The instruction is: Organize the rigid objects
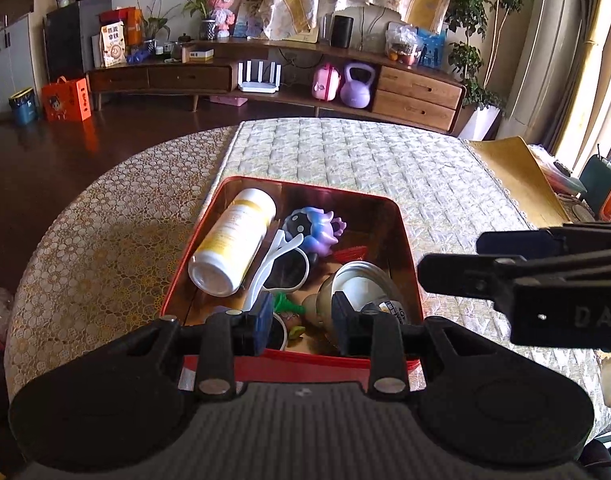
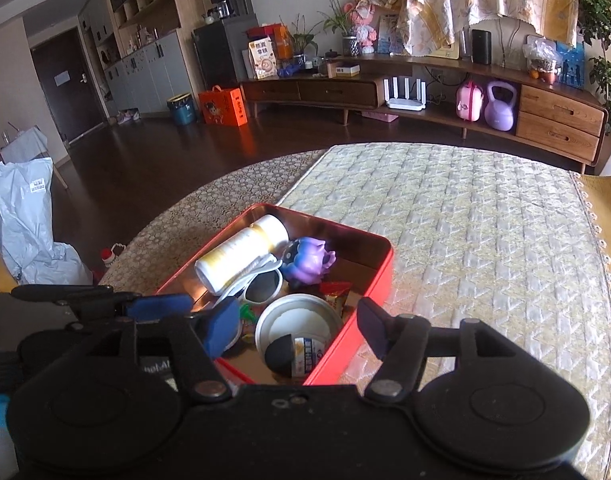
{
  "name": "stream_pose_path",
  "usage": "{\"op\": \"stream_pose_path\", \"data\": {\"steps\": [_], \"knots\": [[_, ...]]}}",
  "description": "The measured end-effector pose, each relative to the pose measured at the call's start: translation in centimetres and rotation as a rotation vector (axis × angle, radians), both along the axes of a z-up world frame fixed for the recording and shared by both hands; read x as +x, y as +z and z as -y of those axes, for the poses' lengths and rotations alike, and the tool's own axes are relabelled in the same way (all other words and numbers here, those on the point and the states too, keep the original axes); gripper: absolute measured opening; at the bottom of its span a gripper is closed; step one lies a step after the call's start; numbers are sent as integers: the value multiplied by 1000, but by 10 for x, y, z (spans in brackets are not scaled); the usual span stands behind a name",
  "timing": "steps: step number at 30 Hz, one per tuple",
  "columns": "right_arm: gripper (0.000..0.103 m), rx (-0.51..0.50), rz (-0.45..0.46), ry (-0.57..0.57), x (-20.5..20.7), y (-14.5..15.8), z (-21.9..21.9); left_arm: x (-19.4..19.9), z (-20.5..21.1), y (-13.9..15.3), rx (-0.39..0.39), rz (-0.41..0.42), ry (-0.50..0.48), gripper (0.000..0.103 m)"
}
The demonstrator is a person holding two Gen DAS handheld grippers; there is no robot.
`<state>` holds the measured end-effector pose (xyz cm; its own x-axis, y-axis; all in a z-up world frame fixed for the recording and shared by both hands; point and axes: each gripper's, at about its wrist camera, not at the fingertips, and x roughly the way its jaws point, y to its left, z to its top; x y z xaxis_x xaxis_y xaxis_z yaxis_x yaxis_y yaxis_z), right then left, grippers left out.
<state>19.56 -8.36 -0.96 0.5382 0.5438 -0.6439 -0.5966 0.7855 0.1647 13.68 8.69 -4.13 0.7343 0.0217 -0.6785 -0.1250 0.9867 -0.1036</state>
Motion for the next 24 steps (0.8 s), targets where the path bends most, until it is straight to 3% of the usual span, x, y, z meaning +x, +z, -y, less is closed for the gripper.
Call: {"op": "stream_pose_path", "data": {"steps": [3, 5, 6, 7, 14, 20, 24], "knots": [[68, 20, 4, -3, -9, 3, 9, -7, 3, 6, 10, 18, 5, 32], [72, 33, 10, -8, -15, 4, 15, -11, 5, 10, 17, 28, 2, 51], [72, 38, 13, -11, -18, 5, 17, -14, 5, 12, 19, 41, 3, 70], [73, 44, 17, -15, -21, 6, 20, -18, 6, 15, 21, 62, 5, 77], [87, 86, 72, -36, -40, 11, 37, -32, 14, 29, 39, 93, -5, 77], [101, 138, 115, -62, -56, 13, 52, -43, 16, 36, 23, 111, -6, 83], [103, 169, 152, -76, -67, 13, 62, -49, 19, 38, 17, 115, -14, 85]]}}
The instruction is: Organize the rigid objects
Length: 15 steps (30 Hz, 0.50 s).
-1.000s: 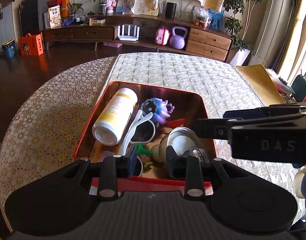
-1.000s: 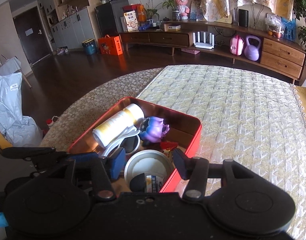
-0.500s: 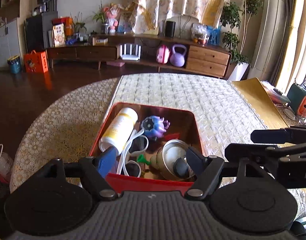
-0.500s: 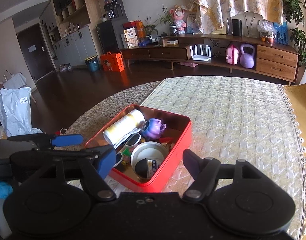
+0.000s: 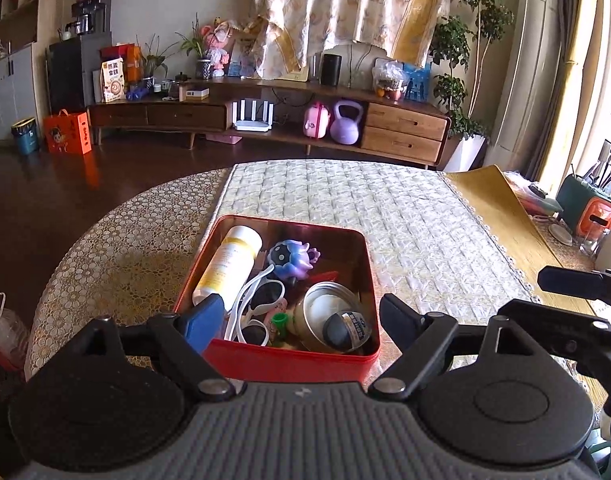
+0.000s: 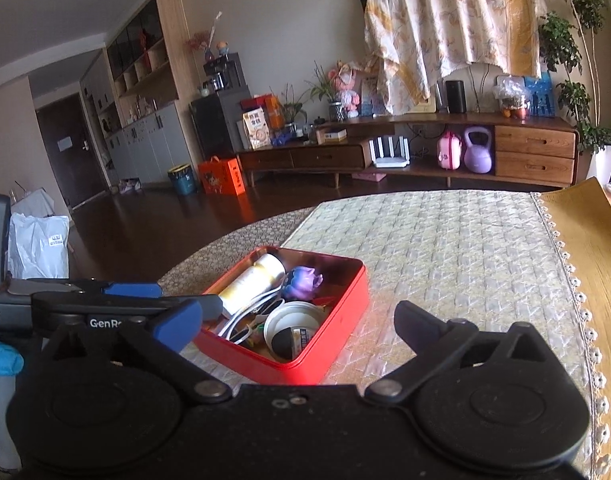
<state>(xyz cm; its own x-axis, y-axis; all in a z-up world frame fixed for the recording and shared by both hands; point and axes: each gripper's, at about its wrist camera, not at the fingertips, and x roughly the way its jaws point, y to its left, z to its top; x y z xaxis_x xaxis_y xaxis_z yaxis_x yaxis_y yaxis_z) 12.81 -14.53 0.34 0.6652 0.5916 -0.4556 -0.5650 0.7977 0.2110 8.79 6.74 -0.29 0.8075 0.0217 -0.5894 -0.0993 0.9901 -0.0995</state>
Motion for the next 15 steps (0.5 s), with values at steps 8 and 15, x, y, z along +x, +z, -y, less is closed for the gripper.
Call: {"op": "stream_pose_path", "data": {"steps": [8, 15], "knots": [[103, 11, 56, -48, -23, -1, 10, -11, 9, 3, -15, -10, 3, 101], [103, 1, 77, -90, -35, -5, 16, -19, 18, 2, 15, -28, 25, 101]]}}
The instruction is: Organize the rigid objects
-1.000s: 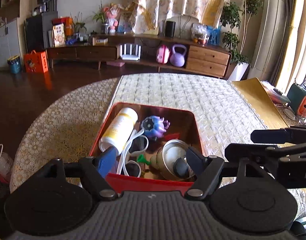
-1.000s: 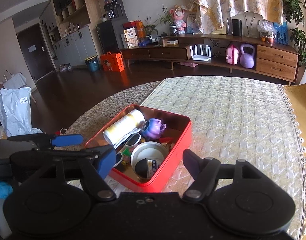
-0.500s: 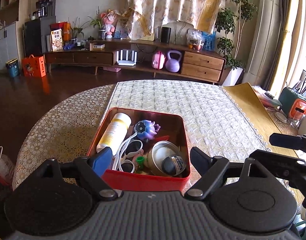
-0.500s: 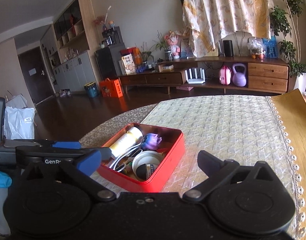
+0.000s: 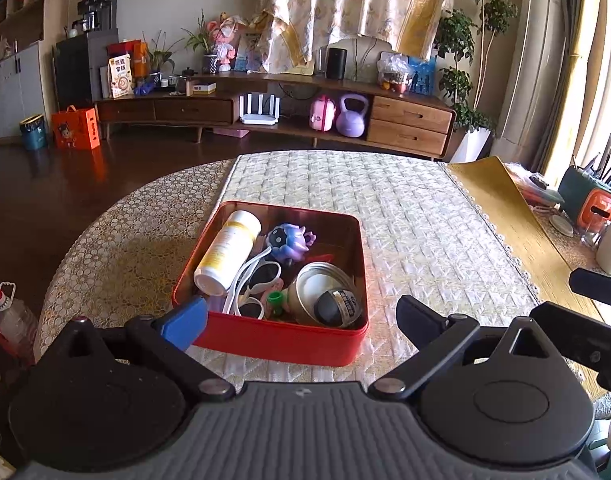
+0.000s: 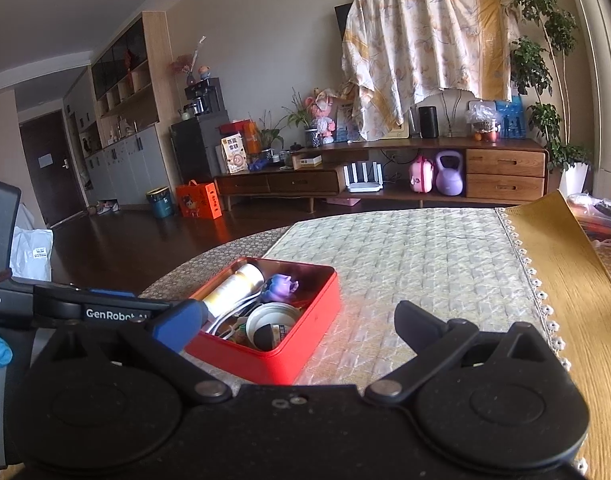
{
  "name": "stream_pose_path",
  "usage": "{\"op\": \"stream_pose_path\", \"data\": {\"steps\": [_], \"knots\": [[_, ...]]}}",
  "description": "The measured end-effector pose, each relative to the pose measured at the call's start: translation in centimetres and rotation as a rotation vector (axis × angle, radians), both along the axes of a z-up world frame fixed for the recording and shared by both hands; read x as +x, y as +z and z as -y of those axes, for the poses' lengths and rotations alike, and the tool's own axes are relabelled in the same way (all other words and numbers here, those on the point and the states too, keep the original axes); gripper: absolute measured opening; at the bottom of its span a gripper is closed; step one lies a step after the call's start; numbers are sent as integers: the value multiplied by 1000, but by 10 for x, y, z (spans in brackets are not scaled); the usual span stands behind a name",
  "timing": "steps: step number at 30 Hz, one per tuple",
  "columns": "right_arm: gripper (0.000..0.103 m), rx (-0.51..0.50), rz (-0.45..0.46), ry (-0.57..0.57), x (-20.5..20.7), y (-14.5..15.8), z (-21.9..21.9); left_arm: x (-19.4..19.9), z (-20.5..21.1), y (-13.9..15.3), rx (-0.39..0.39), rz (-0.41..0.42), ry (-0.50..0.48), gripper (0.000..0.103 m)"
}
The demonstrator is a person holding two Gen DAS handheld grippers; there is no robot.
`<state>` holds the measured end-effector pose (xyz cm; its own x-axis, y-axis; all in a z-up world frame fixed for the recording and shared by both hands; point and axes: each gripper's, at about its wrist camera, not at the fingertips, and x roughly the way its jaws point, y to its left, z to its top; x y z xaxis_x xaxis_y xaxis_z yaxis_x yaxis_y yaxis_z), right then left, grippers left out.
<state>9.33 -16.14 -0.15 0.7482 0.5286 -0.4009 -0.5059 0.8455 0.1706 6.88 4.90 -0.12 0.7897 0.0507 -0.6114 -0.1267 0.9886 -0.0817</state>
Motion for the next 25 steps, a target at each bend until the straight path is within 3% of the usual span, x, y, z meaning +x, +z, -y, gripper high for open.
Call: {"op": "stream_pose_path", "data": {"steps": [25], "knots": [[103, 11, -71, -41, 10, -20, 16, -1, 24, -11, 37, -30, -13, 101]]}}
